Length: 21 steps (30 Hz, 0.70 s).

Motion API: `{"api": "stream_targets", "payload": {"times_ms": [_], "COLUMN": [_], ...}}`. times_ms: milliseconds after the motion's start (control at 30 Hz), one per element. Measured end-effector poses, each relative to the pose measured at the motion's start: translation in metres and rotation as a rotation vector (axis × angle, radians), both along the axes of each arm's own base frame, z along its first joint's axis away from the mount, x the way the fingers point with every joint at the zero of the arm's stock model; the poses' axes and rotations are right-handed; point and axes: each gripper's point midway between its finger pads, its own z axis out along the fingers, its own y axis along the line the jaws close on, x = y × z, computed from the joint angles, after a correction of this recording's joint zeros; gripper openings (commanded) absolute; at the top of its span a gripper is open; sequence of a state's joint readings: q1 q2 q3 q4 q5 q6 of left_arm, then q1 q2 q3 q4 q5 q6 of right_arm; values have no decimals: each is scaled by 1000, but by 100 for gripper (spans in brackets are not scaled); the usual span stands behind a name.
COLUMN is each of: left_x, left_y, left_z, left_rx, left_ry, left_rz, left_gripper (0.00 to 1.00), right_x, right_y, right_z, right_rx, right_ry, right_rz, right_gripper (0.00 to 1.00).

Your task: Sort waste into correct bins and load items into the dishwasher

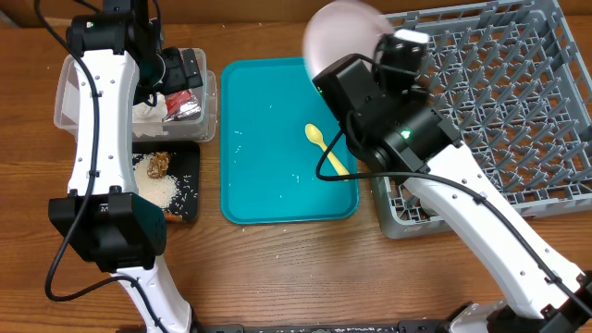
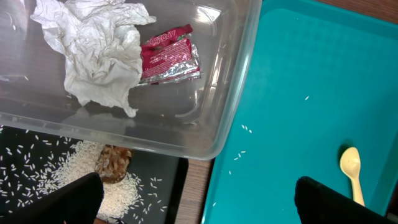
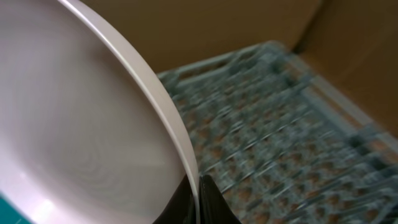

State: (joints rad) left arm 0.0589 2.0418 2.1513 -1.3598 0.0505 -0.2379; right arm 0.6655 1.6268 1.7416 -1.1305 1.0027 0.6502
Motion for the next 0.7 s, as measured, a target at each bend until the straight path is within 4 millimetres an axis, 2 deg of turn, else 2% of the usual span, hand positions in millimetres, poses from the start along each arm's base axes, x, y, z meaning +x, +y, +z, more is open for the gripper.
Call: {"api": "stream_targets", "payload": {"times_ms": [67, 133, 267, 333, 467, 567, 700], "left_x": [0, 0, 0, 0, 0, 0, 0], "left_y": [0, 0, 0, 0, 0, 0, 0], "left_z": [0, 0, 0, 0, 0, 0, 0], "left_rx": [0, 0, 0, 0, 0, 0, 0], "left_ry": [0, 0, 1, 0, 0, 0, 0], "left_rz": [0, 0, 0, 0, 0, 0, 0], "left_gripper": [100, 100, 100, 100, 100, 100, 100], "right_x": [1, 4, 13, 19, 29, 39, 51], "right_y": [-17, -40, -86, -120, -146, -155, -161], "right_z": [9, 10, 1, -12, -28, -46, -81], "right_rx": [-71, -138, -191, -200, -183, -156, -135], "right_ry": [-46, -64, -63, -42, -15, 19, 104], "right_rz": [-71, -155, -298, -390, -453, -466, -465], "right_gripper": [4, 4, 4, 4, 4, 4, 4]}}
